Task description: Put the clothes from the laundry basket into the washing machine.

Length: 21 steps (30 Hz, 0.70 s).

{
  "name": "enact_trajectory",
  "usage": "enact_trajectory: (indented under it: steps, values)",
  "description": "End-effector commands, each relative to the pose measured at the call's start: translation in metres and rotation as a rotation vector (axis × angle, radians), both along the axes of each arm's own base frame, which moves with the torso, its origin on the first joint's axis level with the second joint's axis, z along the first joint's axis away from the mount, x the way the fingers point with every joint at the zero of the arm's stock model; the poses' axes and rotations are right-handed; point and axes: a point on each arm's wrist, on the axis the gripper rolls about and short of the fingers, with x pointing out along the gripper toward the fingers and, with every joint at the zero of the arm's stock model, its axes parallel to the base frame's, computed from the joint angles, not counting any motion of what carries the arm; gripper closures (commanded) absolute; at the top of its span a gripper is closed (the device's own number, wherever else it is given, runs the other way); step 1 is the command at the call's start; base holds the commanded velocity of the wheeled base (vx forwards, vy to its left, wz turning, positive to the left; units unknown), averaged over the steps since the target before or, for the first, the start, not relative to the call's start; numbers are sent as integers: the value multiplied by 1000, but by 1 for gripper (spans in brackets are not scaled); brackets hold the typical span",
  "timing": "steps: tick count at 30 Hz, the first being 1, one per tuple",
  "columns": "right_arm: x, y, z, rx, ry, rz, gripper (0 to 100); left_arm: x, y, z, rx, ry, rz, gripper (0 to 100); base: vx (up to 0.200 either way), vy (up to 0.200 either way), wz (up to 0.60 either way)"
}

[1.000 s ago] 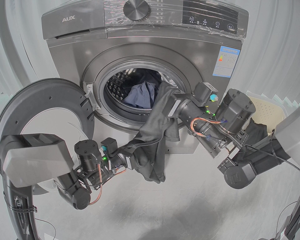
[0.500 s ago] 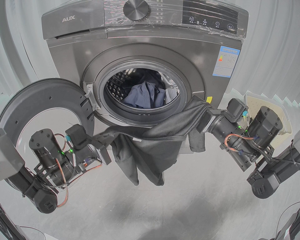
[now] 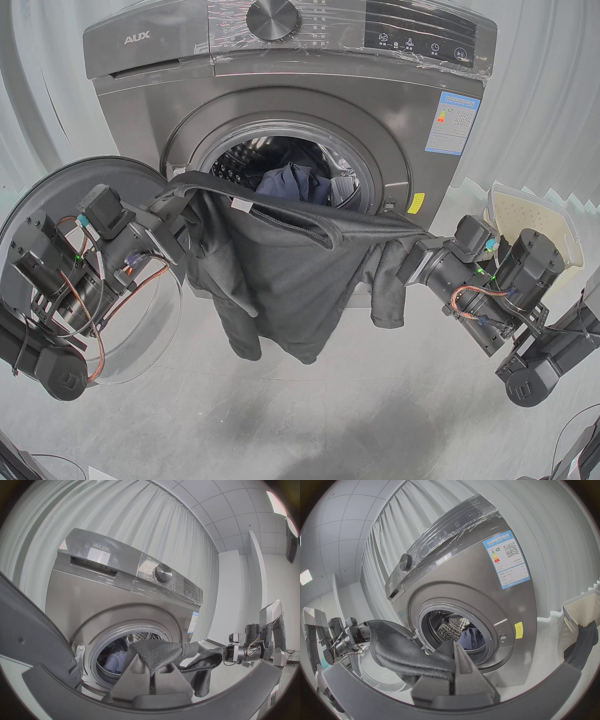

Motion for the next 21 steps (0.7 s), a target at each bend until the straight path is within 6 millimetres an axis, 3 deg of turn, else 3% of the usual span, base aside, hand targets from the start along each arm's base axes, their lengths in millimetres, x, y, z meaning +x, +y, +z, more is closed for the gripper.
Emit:
enact_trajectory:
  steps: [1,21]
  values:
    - [2,-1,3,12,-16,-4,100,-4,2,8,-12,-29,2,100,0,0,0]
    - [3,-1,16,49,-63,-13,100,-3,-1,2,2,-9,-8,100,0,0,0]
